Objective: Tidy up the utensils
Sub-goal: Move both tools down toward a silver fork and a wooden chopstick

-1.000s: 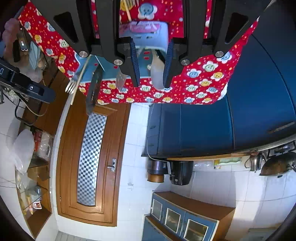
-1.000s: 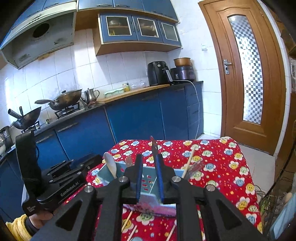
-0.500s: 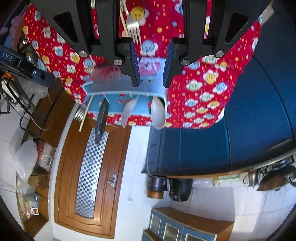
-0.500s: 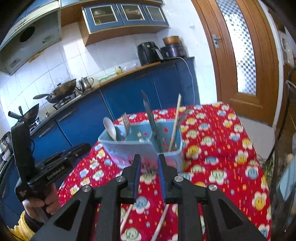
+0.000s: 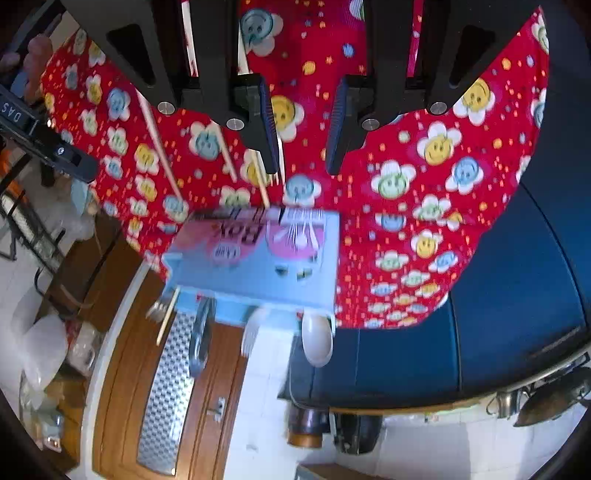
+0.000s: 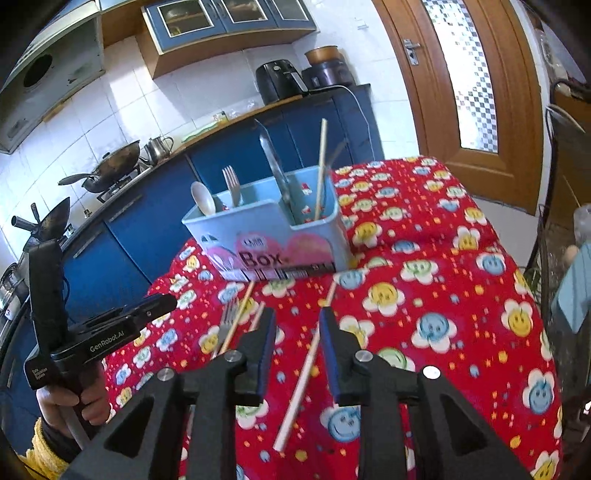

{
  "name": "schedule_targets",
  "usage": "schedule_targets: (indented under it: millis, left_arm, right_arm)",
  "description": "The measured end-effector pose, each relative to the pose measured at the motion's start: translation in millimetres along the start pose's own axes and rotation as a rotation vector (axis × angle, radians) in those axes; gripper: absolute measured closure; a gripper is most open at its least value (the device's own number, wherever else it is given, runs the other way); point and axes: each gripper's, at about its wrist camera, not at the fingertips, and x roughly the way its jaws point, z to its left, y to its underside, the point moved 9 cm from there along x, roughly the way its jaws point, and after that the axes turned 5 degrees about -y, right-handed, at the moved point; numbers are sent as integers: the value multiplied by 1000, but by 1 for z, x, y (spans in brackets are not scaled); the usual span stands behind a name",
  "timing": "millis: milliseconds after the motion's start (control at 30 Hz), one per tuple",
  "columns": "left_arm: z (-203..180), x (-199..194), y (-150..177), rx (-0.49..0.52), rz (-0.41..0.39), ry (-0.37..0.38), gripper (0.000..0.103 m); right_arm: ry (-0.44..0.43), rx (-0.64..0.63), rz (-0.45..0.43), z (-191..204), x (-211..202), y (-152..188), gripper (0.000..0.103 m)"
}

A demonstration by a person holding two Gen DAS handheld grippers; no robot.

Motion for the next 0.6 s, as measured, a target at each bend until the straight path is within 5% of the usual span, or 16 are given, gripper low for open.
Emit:
schedule_targets:
  millis: [600]
  left_arm:
    - [-28, 25, 41, 53, 199, 38, 77]
  right_arm:
    - [8, 59, 18, -31, 0, 24, 71]
